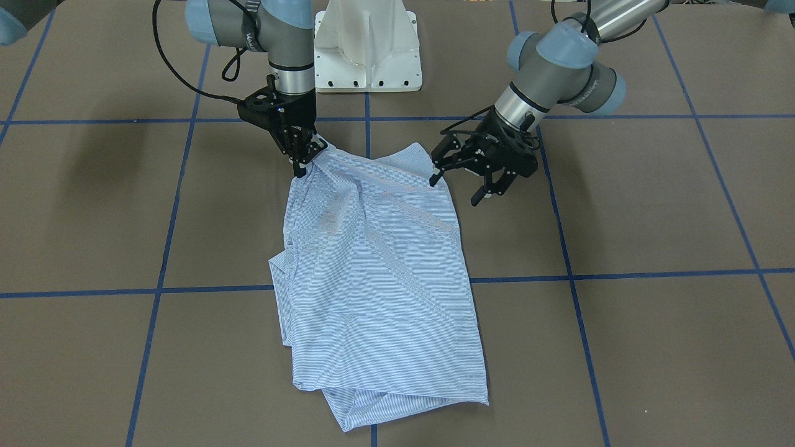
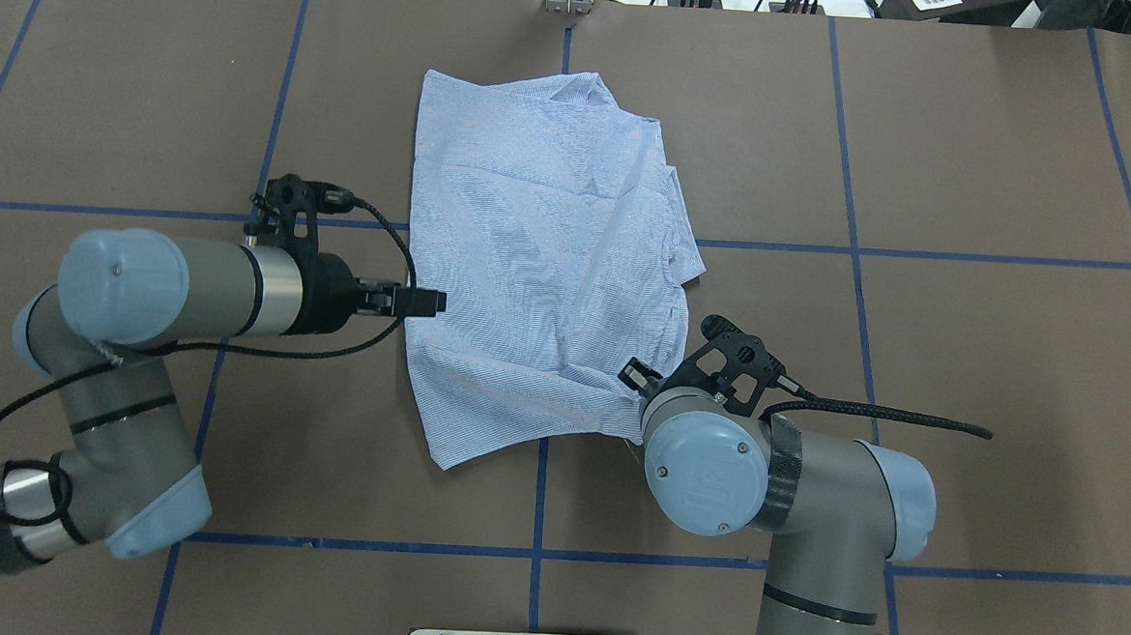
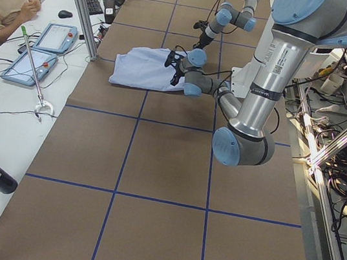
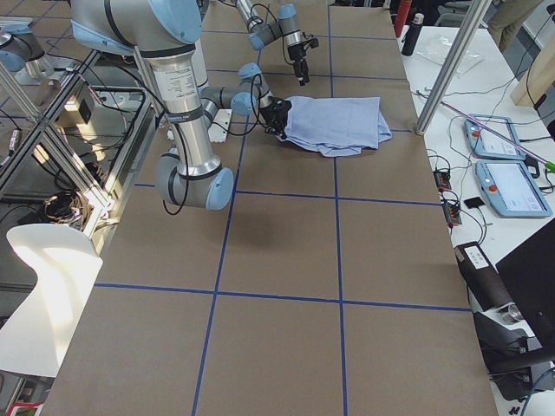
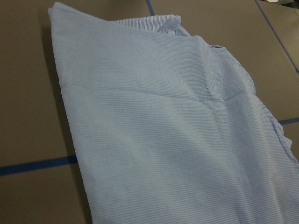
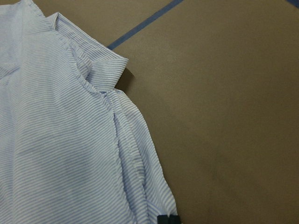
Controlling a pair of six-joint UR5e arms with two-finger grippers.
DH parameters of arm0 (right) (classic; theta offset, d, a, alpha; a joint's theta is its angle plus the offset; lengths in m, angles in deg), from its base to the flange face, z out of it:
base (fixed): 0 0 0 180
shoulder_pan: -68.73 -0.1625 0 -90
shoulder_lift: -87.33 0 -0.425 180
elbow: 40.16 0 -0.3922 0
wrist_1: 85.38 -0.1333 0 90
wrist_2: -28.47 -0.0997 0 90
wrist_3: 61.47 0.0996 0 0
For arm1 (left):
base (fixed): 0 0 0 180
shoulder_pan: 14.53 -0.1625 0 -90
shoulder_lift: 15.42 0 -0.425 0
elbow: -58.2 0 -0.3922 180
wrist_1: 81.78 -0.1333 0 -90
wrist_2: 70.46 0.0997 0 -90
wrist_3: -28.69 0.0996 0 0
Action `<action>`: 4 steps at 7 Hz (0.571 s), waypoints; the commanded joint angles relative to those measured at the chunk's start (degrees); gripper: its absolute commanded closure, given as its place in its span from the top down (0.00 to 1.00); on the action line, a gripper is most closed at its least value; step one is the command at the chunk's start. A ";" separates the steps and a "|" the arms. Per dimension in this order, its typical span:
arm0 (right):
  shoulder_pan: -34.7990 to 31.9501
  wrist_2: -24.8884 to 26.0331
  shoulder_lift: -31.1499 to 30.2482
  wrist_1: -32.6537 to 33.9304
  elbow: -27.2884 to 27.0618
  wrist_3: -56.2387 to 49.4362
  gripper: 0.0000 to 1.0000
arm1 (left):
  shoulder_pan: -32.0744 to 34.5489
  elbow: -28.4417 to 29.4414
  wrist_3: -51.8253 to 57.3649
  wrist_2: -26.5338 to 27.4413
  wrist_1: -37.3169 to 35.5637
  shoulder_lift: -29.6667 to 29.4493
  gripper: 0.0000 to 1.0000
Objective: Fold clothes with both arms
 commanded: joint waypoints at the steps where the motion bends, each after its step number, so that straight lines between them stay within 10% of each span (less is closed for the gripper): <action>1: 0.36 1.17 -0.43 0.09 -0.01 0.09 0.00 | -9.63 -4.81 -7.36 7.96 -4.02 4.20 1.00; 4: 0.63 1.61 -0.44 0.09 -0.01 0.09 0.00 | -13.62 -3.17 -11.77 10.82 -8.10 1.40 0.94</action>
